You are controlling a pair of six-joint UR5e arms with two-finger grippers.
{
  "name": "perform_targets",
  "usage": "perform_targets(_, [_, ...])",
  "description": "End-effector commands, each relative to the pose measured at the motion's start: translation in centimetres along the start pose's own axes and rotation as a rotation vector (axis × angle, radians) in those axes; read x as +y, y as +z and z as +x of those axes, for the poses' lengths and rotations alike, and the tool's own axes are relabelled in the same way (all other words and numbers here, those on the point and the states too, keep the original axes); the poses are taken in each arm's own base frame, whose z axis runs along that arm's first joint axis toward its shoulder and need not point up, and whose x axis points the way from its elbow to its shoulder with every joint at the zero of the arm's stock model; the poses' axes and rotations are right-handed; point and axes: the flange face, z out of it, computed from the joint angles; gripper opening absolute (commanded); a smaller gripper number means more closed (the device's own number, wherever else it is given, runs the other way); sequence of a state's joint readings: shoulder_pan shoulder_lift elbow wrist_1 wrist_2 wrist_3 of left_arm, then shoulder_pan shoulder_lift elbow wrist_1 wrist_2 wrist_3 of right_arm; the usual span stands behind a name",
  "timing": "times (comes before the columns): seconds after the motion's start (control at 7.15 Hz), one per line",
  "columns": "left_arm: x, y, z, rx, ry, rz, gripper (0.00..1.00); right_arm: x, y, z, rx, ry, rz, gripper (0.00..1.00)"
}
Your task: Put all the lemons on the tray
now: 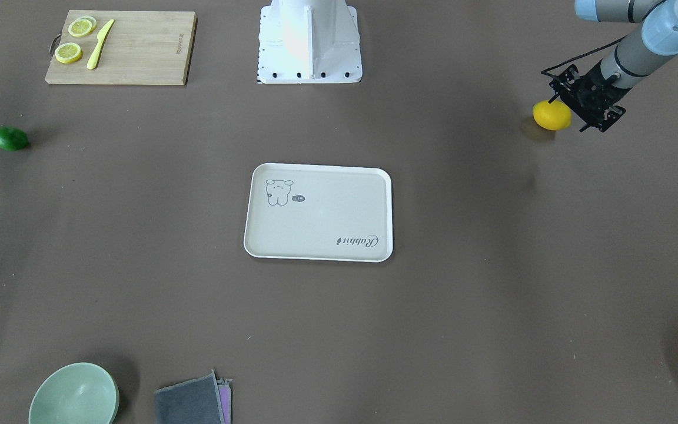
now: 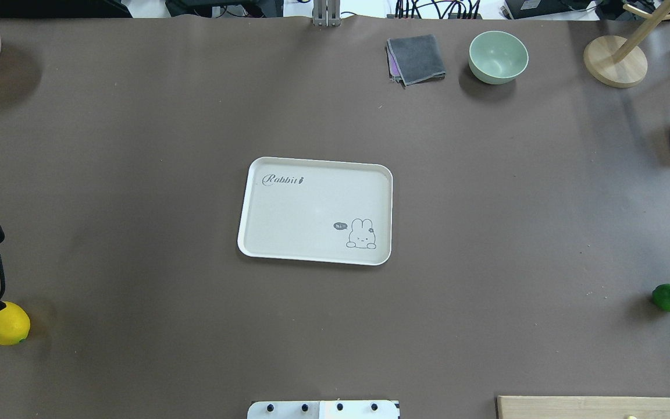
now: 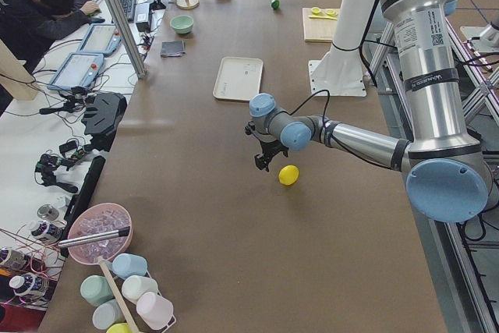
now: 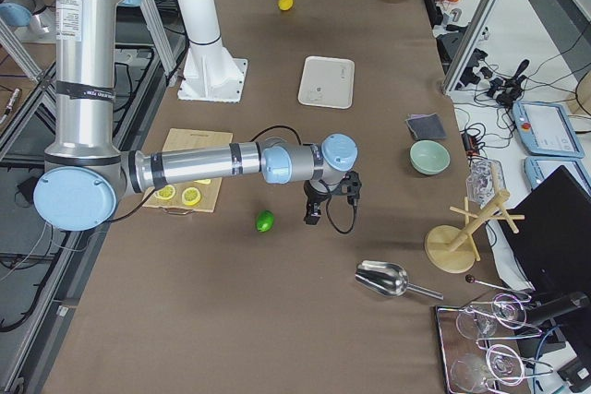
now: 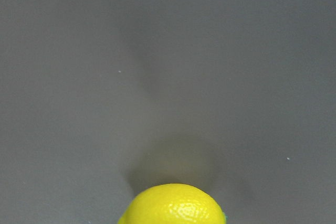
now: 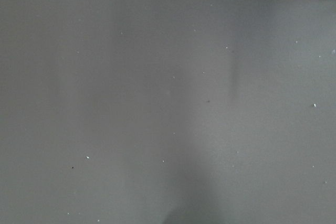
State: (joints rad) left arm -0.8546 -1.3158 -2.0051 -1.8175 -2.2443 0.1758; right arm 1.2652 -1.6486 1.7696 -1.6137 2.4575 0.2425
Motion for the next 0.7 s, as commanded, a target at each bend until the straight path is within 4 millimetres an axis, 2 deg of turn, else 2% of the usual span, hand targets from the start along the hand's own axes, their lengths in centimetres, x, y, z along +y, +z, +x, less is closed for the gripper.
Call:
perform_targets(0.0, [-0.8,0.0,-1.3,-0.025,0.214,0.004,0.97,0.0,0.0,0.0,0.0,0.001,-0.001,1.0])
perform_targets(0.56, [-0.3,2.0,-2.0,0.0,0.308,-0.025,0.97,0.1,0.3,0.2,0.0,0.006,-0.007,1.0])
